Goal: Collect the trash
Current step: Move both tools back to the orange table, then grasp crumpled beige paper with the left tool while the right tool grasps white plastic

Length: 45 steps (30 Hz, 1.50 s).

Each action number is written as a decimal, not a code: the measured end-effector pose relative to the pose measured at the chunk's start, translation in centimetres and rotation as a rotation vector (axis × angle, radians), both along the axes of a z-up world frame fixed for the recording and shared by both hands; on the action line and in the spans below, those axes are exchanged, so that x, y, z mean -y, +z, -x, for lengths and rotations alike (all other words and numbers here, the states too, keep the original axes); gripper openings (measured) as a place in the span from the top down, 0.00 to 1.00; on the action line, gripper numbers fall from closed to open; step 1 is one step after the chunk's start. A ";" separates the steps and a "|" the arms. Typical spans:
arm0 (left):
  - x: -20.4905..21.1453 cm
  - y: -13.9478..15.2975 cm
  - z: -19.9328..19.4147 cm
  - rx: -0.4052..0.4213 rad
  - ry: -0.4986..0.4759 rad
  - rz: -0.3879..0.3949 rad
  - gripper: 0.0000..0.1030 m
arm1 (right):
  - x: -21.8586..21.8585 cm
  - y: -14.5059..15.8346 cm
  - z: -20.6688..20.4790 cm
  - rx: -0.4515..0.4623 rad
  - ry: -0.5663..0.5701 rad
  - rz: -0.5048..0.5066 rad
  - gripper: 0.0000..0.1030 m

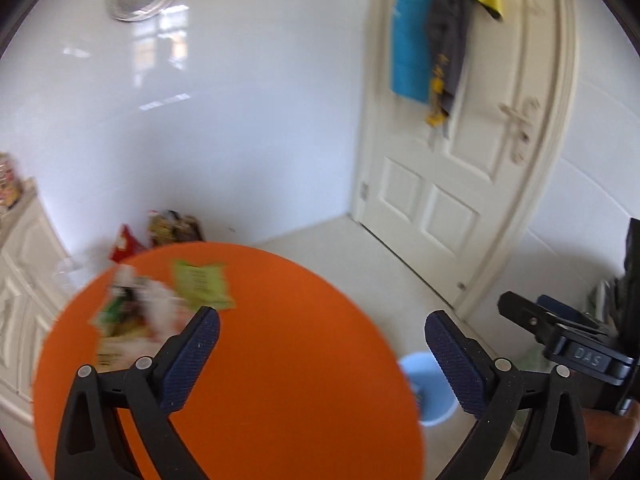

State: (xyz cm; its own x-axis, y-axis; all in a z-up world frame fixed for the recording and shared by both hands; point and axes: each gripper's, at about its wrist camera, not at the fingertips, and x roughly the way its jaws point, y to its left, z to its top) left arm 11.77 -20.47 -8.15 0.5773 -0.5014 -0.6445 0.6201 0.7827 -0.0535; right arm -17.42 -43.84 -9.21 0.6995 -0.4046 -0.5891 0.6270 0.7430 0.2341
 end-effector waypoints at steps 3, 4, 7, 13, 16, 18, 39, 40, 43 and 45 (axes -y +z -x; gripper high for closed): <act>-4.2 0.7 1.4 0.040 0.083 0.017 0.01 | -3.3 1.6 -2.5 0.012 0.071 0.041 0.00; -6.0 0.8 2.0 0.052 0.115 0.027 0.01 | -4.5 2.1 -3.5 0.012 0.096 0.056 0.00; -10.5 1.1 3.2 0.068 0.192 0.044 0.01 | -7.8 3.1 -6.0 0.014 0.170 0.093 0.00; -16.8 1.2 5.7 0.099 0.350 0.050 0.01 | -13.7 4.3 -10.2 0.012 0.301 0.152 0.00; -19.9 1.7 7.1 0.110 0.416 0.061 0.01 | -16.5 4.7 -11.8 0.011 0.360 0.184 0.00; -21.5 2.0 8.0 0.118 0.454 0.067 0.01 | -17.9 4.9 -12.6 0.010 0.387 0.204 0.00; -21.7 -0.5 1.5 -0.032 0.518 0.032 0.01 | -20.0 2.0 -18.9 -0.107 0.457 0.272 0.00; -21.4 -1.4 0.5 -0.053 0.512 0.019 0.01 | -19.6 1.1 -19.4 -0.131 0.460 0.263 0.00; -20.2 -3.3 -2.1 -0.102 0.487 -0.014 0.01 | -18.7 -1.1 -20.5 -0.175 0.473 0.228 0.00; -19.3 -3.9 -4.3 -0.130 0.466 -0.027 0.01 | -18.3 -2.3 -21.1 -0.197 0.478 0.209 0.00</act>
State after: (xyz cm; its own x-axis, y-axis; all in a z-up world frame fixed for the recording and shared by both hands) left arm 16.03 -1.21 -12.08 0.6507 -0.1903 -0.7351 0.1923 0.9778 -0.0829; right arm 3.67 -25.54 -11.54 0.7186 -0.1917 -0.6685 0.2260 0.9735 -0.0362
